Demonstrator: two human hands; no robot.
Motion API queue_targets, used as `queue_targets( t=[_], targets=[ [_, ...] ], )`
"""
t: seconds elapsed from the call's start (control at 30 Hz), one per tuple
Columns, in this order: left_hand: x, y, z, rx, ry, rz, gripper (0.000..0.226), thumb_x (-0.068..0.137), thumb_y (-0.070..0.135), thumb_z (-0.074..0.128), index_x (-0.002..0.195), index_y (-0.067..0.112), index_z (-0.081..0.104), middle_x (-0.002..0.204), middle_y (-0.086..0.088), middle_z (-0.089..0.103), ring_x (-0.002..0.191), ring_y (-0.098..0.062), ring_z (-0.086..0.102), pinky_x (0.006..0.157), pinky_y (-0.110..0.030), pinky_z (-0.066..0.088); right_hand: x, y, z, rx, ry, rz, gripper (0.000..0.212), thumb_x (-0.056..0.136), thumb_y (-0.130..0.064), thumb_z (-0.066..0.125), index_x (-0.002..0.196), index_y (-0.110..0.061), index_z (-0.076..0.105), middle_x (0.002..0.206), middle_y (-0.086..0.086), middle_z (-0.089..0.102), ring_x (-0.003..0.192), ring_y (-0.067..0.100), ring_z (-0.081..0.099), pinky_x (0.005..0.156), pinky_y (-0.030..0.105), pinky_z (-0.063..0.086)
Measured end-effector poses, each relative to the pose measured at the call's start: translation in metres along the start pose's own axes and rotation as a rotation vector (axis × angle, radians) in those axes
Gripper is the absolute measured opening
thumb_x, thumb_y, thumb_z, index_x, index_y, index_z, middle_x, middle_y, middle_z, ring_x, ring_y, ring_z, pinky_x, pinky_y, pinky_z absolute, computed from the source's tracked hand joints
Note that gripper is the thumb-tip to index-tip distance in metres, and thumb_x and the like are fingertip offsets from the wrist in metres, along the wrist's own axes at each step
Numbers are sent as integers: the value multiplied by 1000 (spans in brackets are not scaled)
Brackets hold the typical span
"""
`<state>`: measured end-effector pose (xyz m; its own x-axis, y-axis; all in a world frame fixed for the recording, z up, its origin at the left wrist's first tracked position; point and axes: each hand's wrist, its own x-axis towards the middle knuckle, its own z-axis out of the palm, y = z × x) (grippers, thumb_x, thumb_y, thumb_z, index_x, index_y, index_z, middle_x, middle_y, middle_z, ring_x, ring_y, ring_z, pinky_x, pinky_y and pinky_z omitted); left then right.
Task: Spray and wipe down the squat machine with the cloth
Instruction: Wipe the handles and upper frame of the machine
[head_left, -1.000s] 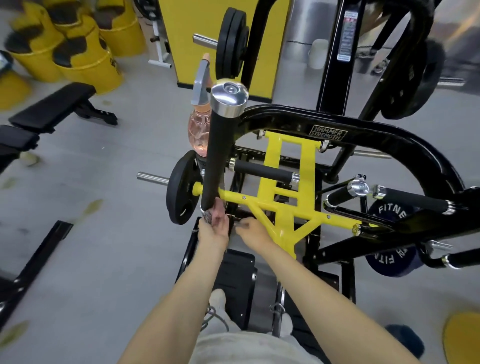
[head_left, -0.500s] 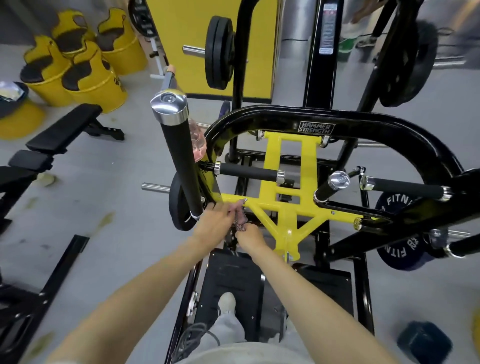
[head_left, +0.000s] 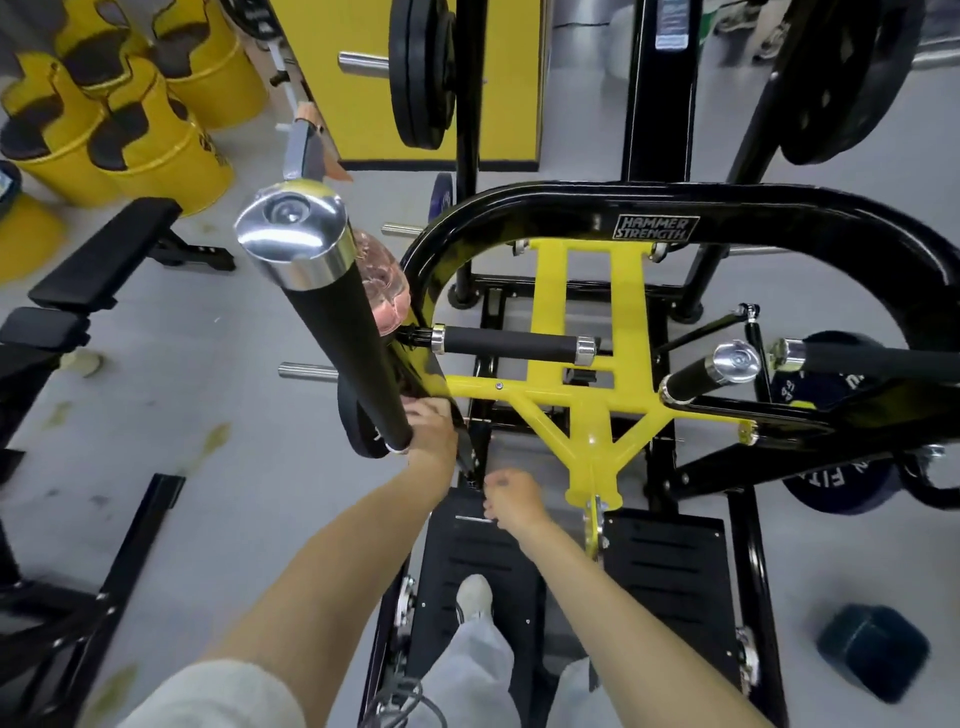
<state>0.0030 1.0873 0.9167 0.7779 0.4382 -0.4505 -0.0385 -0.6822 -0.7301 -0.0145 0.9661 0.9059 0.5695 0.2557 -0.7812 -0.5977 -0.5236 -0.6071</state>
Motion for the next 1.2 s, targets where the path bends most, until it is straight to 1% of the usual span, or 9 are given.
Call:
queue_targets(
  t=[0.2,0.47,0.73,0.8,0.83,0.9,0.97,1.03,1.2],
  targets=[
    [-6,-13,-12,93,-60,244,40,97,7,39,136,2,46,134,-17,49,121,-42,48,92,-52,44,10,-2,16,-23,-46,-27,16,89,-6,45,90,-16,57,93,10,58,83,25,53,86,43,50],
    [-33,-26,-4,290,144,531,38,99,22,44,135,10,50,131,-13,47,121,-40,44,99,-59,35,-4,-10,-2,-83,-37,-42,28,93,-13,38,105,-8,63,86,11,56,76,25,52,58,30,38],
    [-76,-17,11,229,90,420,44,96,27,49,135,6,49,130,-16,49,126,-44,37,107,-56,26,-25,-17,-34,-100,-58,-56,23,87,-4,36,71,-15,46,63,6,40,56,22,38,52,31,29],
    [-87,-19,10,-25,-16,371,41,95,38,49,129,15,54,126,-12,48,118,-39,44,93,-48,38,-27,-19,-40,-48,-51,-28,29,86,-4,36,61,-18,40,59,4,35,50,20,32,48,31,26],
    [-89,-19,16,-330,-27,307,35,92,44,51,124,28,57,123,-9,49,115,-36,49,79,-45,38,-31,-22,-43,-23,-51,-18,29,86,-5,37,60,-19,40,61,4,35,50,20,32,48,30,25],
    [-99,-22,23,-1135,-44,92,23,87,39,47,103,52,58,115,-3,60,107,-31,61,88,-50,51,-44,-31,-50,25,-78,1,23,88,-9,43,67,-18,44,68,7,43,53,20,40,50,30,31],
    [-107,-27,16,-1693,-48,-116,33,88,14,42,95,38,65,96,-2,68,87,-25,67,76,-33,56,-54,-40,-54,36,-133,-5,8,93,-22,51,87,-16,52,84,10,55,65,18,52,56,27,41],
    [-122,-36,-5,-2101,-72,-260,22,93,-2,49,94,14,64,80,-3,67,75,-23,64,65,-26,55,-57,-47,-52,24,-203,-9,30,91,-42,56,105,-16,54,102,8,60,84,17,59,72,27,48],
    [-143,-58,-38,-2480,-92,-80,20,94,0,52,112,6,59,95,-11,71,81,-22,69,67,-35,59,-67,-62,-38,117,-350,-77,49,74,-42,74,111,-11,67,105,11,71,98,28,68,92,45,53]
  ],
)
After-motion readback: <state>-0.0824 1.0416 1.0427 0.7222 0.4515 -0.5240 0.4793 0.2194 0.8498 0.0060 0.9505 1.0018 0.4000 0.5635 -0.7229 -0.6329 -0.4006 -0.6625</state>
